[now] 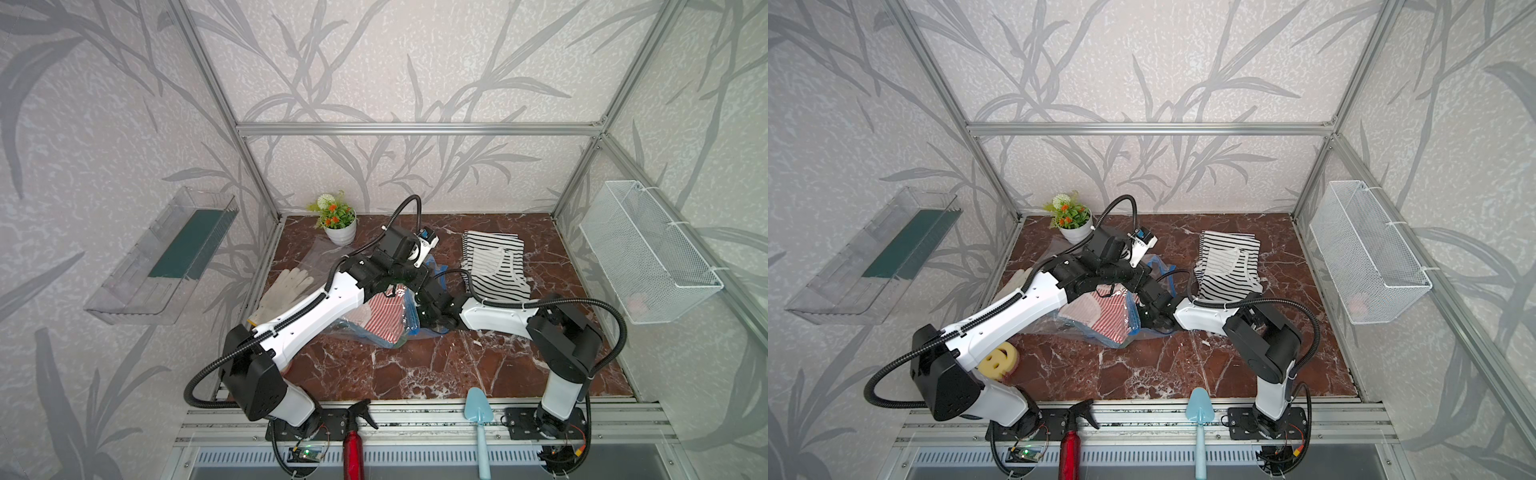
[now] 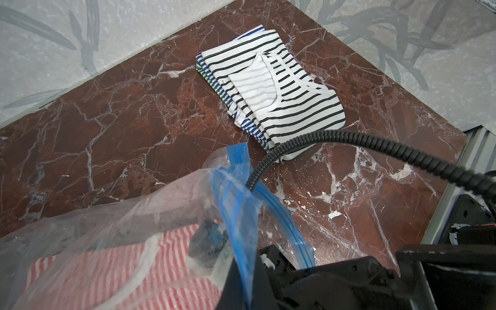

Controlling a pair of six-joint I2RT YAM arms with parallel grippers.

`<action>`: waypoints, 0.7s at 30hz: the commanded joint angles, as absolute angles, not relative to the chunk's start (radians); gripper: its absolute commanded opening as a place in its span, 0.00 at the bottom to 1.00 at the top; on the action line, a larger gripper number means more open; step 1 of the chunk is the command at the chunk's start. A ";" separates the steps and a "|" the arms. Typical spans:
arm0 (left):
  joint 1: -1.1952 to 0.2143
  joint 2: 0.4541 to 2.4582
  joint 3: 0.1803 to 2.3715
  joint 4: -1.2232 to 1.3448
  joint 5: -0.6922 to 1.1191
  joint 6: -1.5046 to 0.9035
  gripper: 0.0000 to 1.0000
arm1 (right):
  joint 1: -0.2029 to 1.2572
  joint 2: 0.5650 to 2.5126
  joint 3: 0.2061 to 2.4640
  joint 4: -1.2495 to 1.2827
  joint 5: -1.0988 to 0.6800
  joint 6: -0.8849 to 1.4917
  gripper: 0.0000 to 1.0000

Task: Take the tank top out of the vacuum bag
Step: Take out the tank top from the vacuum bag.

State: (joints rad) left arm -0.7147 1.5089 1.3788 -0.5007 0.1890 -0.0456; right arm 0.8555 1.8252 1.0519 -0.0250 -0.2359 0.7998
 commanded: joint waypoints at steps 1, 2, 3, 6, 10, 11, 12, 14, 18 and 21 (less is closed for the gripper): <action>-0.715 1.489 1.362 -0.517 0.241 -0.078 0.00 | 0.854 1.789 1.065 0.024 -0.215 0.800 0.00; -0.710 1.489 1.361 -0.518 0.226 -0.092 0.00 | 0.854 1.771 1.049 0.028 -0.203 0.800 0.00; -0.703 1.486 1.361 -0.519 0.210 -0.102 0.00 | 0.856 1.750 1.032 0.033 -0.190 0.801 0.00; -0.677 1.478 1.352 -0.506 0.202 -0.128 0.00 | 0.854 1.713 0.989 0.044 -0.165 0.809 0.00; -0.655 1.471 1.348 -0.494 0.220 -0.139 0.00 | 0.854 1.670 0.977 0.026 -0.168 0.796 0.00; -0.654 1.472 1.349 -0.494 0.220 -0.139 0.00 | 0.854 1.669 0.975 0.023 -0.170 0.796 0.00; -0.651 1.473 1.350 -0.495 0.219 -0.139 0.00 | 0.854 1.665 0.972 0.022 -0.171 0.796 0.00; -0.641 1.473 1.351 -0.496 0.217 -0.143 0.00 | 0.854 1.650 0.963 0.023 -0.167 0.796 0.00; -0.625 1.478 1.351 -0.497 0.219 -0.146 0.00 | 0.844 1.590 0.969 -0.043 -0.148 0.783 0.00; -0.620 1.480 1.356 -0.499 0.230 -0.146 0.00 | 0.818 1.539 0.972 -0.112 -0.156 0.780 0.00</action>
